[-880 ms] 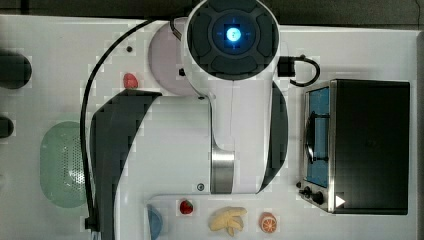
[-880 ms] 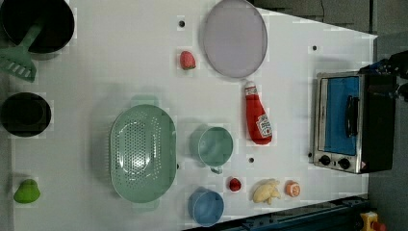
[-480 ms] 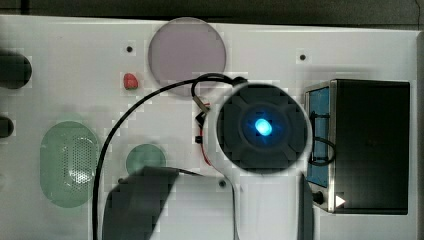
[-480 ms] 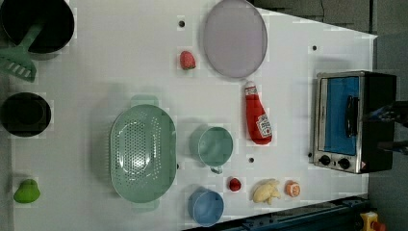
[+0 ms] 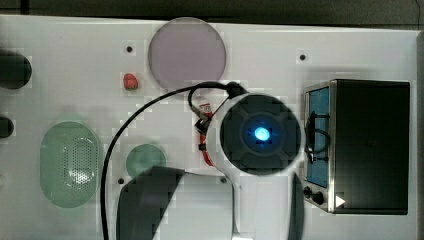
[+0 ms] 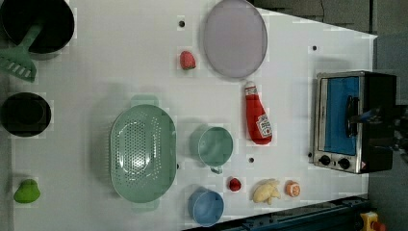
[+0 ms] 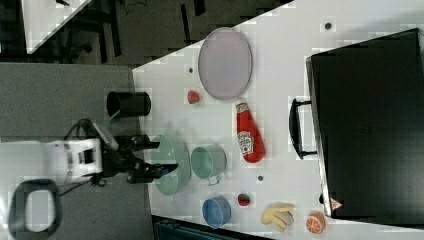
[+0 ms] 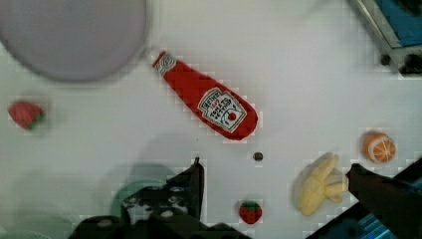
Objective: Pick Ketchup from the table and place it in strainer.
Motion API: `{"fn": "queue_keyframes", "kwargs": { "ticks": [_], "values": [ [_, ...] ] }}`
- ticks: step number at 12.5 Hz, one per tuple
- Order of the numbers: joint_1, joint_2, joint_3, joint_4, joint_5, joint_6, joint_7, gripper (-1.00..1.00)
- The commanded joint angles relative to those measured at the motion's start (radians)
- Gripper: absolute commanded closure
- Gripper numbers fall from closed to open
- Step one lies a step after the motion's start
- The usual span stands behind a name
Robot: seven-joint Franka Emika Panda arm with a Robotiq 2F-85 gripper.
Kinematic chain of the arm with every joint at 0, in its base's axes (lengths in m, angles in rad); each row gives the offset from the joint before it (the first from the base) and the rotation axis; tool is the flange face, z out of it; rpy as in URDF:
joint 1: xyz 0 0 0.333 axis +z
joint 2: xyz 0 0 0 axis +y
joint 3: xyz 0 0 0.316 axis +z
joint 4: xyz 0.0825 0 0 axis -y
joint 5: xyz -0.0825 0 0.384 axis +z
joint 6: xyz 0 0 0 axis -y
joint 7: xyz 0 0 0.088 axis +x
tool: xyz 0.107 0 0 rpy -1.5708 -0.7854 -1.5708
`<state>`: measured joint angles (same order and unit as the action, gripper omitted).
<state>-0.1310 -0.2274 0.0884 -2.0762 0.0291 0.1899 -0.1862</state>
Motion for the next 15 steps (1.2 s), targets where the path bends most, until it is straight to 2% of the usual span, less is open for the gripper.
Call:
{"fn": "queue_keyframes", "kwargs": {
  "ticks": [1, 4, 8, 10, 15],
  "values": [
    [-0.003, 0.008, 0.019, -0.129, 0.001, 0.077, -0.314, -1.00],
    [-0.003, 0.011, 0.040, -0.253, 0.001, 0.222, -0.551, -1.00],
    [-0.003, 0.063, 0.051, -0.368, 0.001, 0.450, -0.758, -1.00],
    [-0.003, 0.130, 0.051, -0.376, 0.001, 0.537, -0.816, -1.00],
    [-0.003, 0.314, 0.049, -0.376, -0.001, 0.701, -0.816, -1.00]
  ]
}}
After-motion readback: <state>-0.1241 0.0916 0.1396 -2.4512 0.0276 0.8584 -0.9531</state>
